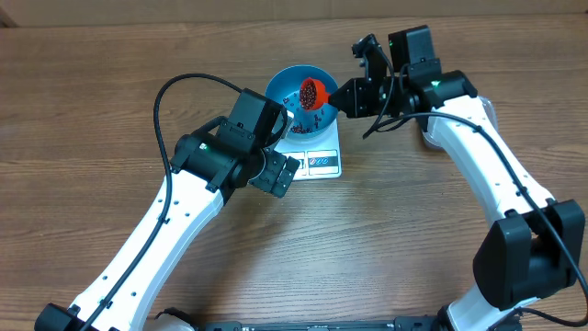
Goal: Scoop item into bowl and weigh 150g on scale
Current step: 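Tilt the scoop to pour beans into the teal bowl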
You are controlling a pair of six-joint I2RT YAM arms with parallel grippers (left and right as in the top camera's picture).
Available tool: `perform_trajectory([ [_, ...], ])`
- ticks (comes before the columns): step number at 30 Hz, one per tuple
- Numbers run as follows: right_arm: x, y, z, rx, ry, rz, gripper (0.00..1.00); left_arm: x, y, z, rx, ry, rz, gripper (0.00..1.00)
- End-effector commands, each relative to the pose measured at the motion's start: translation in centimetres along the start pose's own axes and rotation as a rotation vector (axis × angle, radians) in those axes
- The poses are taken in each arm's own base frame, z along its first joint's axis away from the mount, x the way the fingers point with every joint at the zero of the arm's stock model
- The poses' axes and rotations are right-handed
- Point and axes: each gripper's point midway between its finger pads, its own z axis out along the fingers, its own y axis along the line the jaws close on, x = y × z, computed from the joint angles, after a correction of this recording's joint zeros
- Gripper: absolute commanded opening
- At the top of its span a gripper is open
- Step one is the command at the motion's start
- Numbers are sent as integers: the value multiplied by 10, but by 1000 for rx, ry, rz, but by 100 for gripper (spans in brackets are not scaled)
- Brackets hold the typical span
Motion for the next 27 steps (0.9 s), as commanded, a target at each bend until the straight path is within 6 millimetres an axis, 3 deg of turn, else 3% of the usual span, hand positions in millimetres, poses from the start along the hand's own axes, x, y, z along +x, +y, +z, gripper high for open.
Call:
perform_trajectory([
  [1,-22,18,-24,56,-91,-97,4,0,-2,-3,11,-10,15,100],
  [16,-31,37,-52,94,-161,-192,4,0,-2,-3,11,-10,16,100],
  [27,-26,26,-52,246,-149,-231,3,0,-2,-3,11,-10,16,100],
])
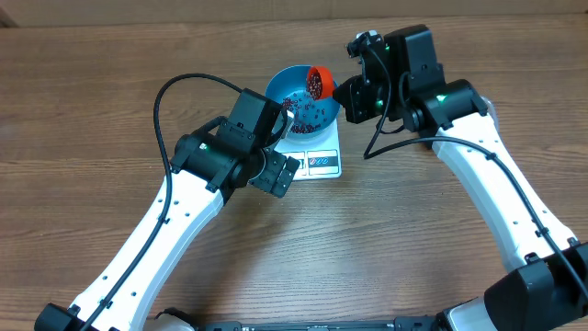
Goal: Scoop item into bowl and weigh 150g on scale
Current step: 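Tilt the scoop to pour beans into the teal bowl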
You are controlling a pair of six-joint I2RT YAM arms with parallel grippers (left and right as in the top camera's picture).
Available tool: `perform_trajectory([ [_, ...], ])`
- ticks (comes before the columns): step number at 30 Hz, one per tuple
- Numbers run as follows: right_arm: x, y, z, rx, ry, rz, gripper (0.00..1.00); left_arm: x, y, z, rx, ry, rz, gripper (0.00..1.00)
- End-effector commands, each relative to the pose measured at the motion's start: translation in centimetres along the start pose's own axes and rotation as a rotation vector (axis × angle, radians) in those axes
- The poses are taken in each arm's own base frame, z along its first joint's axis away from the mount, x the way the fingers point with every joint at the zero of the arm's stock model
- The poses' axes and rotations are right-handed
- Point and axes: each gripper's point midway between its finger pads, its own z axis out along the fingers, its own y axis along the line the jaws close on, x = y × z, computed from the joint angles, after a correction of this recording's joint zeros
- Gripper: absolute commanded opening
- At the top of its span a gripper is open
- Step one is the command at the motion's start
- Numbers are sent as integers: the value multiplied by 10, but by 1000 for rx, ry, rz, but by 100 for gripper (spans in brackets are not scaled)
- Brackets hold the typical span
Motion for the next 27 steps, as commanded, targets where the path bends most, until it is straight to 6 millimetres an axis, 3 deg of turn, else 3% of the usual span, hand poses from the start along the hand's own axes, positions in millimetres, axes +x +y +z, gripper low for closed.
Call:
perform_trajectory([
  [1,-17,1,-14,86,-60,-53,4,0,-2,-3,11,-10,16,100],
  [10,-14,11,-9,137,-53,-116,4,0,-2,-3,11,-10,15,100],
  [27,-14,12,-9,139,-50,-117,4,0,-2,-3,11,-10,15,100],
])
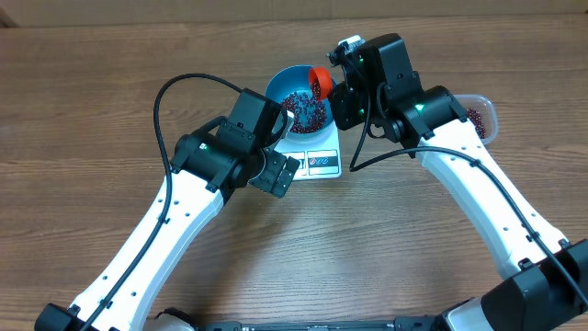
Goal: Scoop item into bowl and weigh 150g on scale
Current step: 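Tilt the scoop to pour beans into the teal bowl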
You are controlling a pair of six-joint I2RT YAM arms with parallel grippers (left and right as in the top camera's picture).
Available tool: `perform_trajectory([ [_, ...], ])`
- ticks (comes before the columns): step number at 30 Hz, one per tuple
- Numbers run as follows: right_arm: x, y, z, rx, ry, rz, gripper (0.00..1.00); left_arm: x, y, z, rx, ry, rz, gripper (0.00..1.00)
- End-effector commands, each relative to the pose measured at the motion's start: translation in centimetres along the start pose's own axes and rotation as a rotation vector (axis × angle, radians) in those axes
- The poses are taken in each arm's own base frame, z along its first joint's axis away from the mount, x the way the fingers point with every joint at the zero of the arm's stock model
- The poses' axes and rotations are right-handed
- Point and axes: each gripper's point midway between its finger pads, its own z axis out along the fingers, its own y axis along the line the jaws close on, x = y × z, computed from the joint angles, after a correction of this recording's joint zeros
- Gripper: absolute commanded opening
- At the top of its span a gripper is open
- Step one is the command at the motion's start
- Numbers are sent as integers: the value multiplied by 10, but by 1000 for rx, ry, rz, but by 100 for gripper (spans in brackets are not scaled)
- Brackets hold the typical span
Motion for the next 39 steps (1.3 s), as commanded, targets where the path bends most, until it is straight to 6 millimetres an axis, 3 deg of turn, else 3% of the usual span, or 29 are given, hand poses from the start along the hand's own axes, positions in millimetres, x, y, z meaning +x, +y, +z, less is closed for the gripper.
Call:
perform_trajectory([
  [1,-17,2,-17,10,-58,-17,4,0,-2,-3,11,-10,16,100],
  [6,-17,2,-17,9,-58,-21,4,0,-2,-3,11,-10,16,99],
  [11,-16,15,-16,-23,-54,-171,4,0,-2,-3,11,-10,16,100],
  [16,-26,1,-17,66,-93,-101,4,0,-2,-3,11,-10,16,100],
  [24,-21,17,-15,21,-74,-224,4,0,-2,-3,11,-10,15,100],
  [39,-23,10,-16,63,-79,-204,4,0,-2,-3,11,-10,16,100],
])
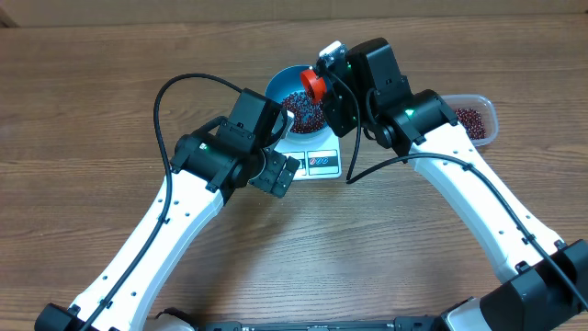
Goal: Scoop item into bowl and weigh 150g on scale
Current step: 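Tilt the scoop to pour beans into the teal bowl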
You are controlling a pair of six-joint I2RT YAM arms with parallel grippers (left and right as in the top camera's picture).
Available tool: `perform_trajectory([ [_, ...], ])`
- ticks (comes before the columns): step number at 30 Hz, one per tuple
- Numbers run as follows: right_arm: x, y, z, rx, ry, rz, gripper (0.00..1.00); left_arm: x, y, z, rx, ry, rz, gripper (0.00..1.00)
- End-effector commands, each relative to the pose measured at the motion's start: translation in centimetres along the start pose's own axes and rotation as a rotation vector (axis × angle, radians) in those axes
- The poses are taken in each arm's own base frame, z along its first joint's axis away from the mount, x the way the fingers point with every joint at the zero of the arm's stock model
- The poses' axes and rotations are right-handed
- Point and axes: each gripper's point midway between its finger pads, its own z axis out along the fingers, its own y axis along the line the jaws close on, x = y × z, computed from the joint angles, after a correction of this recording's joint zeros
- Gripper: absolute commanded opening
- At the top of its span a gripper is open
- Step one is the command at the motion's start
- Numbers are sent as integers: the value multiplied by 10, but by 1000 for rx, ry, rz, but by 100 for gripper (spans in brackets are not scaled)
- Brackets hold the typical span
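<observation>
A blue bowl (292, 99) with dark red beans in it stands on the white scale (314, 158) at the table's middle back. My right gripper (323, 88) is shut on a red scoop (314, 86), which is held tipped over the bowl's right rim. No beans show in the scoop from above. My left gripper (288, 118) rests at the bowl's near left rim. Its fingers are mostly hidden under the wrist, so their state does not show.
A clear tub (476, 118) of dark red beans sits at the right, behind the right forearm. The scale's display (320, 162) faces the front, next to the left wrist. Black cables loop over both arms. Bare wooden table (83, 110) lies around them.
The right wrist has shifted left and rolled further, and the red scoop now sits more over the bowl. More of the bean tub shows at the right. The left arm has not moved.
The scoop was first held full of beans over a bowl with few beans. Then it was tilted at the bowl's right rim and the bowl held more. It tilted further at each moment, and now the bowl holds a layer of beans.
</observation>
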Motion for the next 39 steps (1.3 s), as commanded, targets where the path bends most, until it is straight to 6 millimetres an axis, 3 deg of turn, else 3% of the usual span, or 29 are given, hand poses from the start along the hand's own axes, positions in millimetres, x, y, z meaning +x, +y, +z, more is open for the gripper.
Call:
perform_trajectory([
  [1,-22,-8,-17,53,-75,40,4,0,-2,-3,12,-9,15,100],
  [6,-22,-6,-17,46,-75,56,4,0,-2,-3,12,-9,15,100],
  [10,-17,14,-17,-46,-54,-83,4,0,-2,-3,12,-9,16,100],
  [15,-21,-8,-17,75,-69,47,3,0,-2,-3,12,-9,15,100],
  [22,-15,8,-16,-6,-44,-72,4,0,-2,-3,12,-9,15,100],
  [27,-20,-4,-17,61,-63,34,4,0,-2,-3,12,-9,16,99],
  [31,-14,14,-16,-26,-42,-104,4,0,-2,-3,12,-9,15,100],
  [36,-18,-8,-17,98,-50,5,4,0,-2,-3,12,-9,15,100],
  [39,-17,-2,-17,67,-47,-26,4,0,-2,-3,12,-9,16,100],
])
